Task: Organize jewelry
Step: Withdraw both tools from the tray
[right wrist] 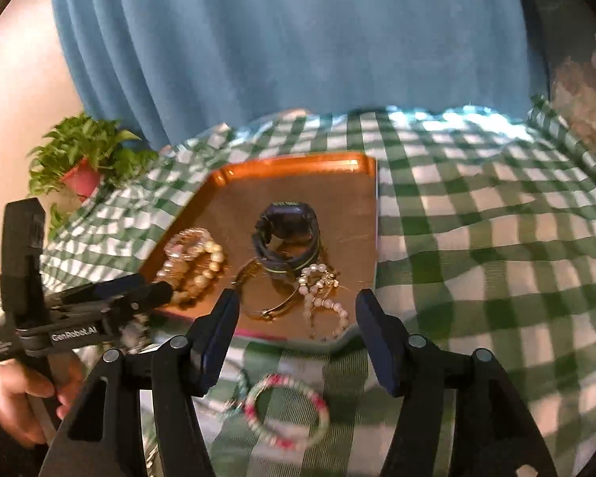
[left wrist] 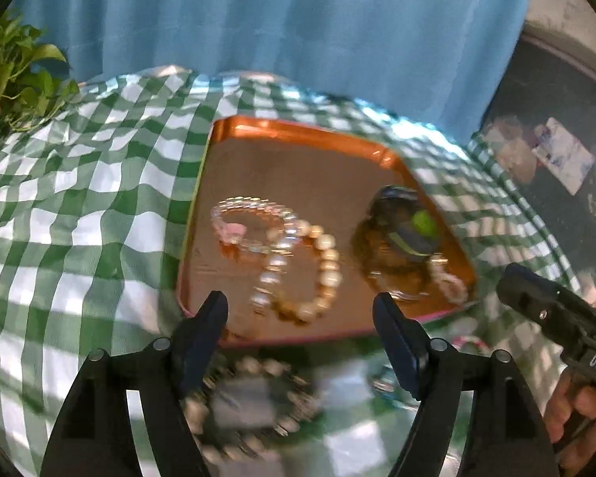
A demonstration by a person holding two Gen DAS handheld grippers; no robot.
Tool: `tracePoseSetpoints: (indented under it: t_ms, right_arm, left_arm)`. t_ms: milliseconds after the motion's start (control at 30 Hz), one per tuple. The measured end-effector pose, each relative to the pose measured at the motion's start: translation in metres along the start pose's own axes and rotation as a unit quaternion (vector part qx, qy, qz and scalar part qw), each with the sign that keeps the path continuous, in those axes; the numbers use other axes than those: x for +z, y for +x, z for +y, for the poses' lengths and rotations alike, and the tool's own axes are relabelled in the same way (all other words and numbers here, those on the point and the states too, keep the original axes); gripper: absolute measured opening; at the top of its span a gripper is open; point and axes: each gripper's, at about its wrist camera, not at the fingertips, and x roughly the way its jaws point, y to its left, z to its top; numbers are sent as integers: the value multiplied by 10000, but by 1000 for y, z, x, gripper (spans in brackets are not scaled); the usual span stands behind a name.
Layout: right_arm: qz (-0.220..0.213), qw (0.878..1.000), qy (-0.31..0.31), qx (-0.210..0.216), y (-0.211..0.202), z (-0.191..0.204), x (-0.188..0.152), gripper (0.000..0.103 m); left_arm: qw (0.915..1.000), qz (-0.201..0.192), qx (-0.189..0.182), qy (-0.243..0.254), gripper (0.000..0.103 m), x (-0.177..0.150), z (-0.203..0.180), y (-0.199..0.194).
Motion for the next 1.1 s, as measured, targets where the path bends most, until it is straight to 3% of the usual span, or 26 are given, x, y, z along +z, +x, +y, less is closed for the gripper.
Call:
tracePoseSetpoints:
  t_ms: [233, 533, 767, 1100]
  right_arm:
    - [-233, 9994, -259, 50, -46, 15, -11, 65]
    - [-347, 9982, -477, 91, -91, 30, -45, 68]
    - [-256, 9993, -228, 150, -93, 16, -57, 68]
    - [41, 9997, -254, 24, -71, 4, -64, 68]
  left_arm:
    - [9990, -346, -110, 278, 76, -28, -27, -52]
    - [9986, -317, 219, 360, 76, -69, -18, -79]
    - [9986, -289, 394, 204, 76, -80, 5, -79]
    - [9992, -186, 346, -16, 76, -81, 27, -68]
